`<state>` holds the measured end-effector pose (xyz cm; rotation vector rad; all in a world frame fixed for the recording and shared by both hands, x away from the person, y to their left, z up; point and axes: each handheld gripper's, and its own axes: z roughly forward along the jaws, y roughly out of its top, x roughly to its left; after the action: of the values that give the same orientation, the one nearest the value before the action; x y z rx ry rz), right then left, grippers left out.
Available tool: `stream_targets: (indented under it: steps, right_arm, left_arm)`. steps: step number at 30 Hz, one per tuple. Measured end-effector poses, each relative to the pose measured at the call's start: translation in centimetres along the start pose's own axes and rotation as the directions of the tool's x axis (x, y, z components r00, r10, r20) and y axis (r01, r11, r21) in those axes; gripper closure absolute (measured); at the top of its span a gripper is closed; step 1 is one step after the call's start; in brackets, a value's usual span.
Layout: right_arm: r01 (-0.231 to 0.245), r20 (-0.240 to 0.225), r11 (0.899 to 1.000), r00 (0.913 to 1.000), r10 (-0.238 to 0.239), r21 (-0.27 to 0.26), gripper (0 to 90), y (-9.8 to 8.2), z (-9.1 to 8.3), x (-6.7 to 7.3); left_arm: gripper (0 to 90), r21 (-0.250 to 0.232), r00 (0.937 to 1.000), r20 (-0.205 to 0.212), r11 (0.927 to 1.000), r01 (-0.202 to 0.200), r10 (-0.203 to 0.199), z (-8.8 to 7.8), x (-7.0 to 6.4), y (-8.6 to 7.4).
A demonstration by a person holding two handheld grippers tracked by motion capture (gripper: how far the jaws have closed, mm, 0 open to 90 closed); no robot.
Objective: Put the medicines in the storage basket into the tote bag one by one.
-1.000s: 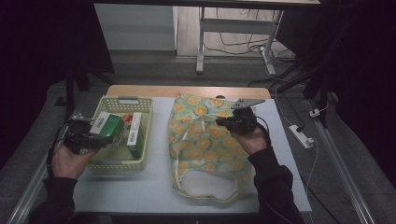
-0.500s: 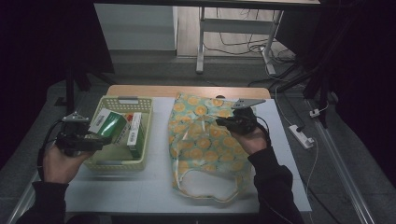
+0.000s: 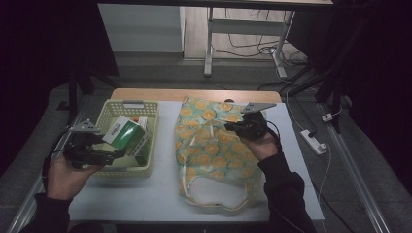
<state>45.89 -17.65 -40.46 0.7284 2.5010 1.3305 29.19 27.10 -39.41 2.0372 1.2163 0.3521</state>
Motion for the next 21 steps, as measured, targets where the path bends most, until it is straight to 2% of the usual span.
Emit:
stream_targets:
  steps: [6, 8, 9, 15, 16, 17, 21]
  right_arm:
    - [0.000, 0.000, 1.000, 1.0000, 0.000, -0.001, 89.6, 0.0, 0.0, 0.0]
    - [-0.001, -0.002, 1.000, 1.0000, 0.001, -0.002, 89.6, 0.0, 0.0, -0.1]
    - [-0.002, -0.002, 1.000, 1.0000, 0.002, -0.001, 89.6, 0.0, 0.0, -0.1]
    - [-0.003, -0.002, 1.000, 1.0000, 0.003, 0.000, 89.6, 0.0, 0.0, -0.1]
    - [-0.003, -0.002, 1.000, 1.0000, 0.003, 0.000, 89.6, 0.0, 0.0, -0.1]
    - [-0.003, -0.002, 1.000, 1.0000, 0.003, 0.001, 89.6, 0.0, 0.0, -0.1]
    - [-0.004, -0.002, 1.000, 1.0000, 0.004, 0.003, 89.6, -0.1, 0.0, -0.1]
  left_arm:
    - [15.8, 0.005, 0.9964, 0.073, 0.9990, -0.043, 0.043, 1.1, -1.9, 0.7]
    - [15.8, 0.008, 0.9953, 0.083, 0.9987, -0.050, 0.049, 1.3, -2.2, 0.8]
    - [15.8, 0.016, 0.9929, 0.099, 0.9976, -0.068, 0.066, 1.9, -2.9, 1.1]
    - [15.8, 0.027, 0.9797, 0.167, 0.9928, -0.117, 0.111, 3.9, -4.9, 1.7]
    - [15.8, 0.027, 0.9797, 0.167, 0.9928, -0.117, 0.111, 3.9, -4.9, 1.7]
    - [15.8, 0.032, 0.9752, 0.181, 0.9903, -0.135, 0.128, 4.6, -5.6, 2.0]
    - [15.8, 0.035, 0.9641, 0.216, 0.9855, -0.166, 0.155, 5.9, -6.9, 2.5]
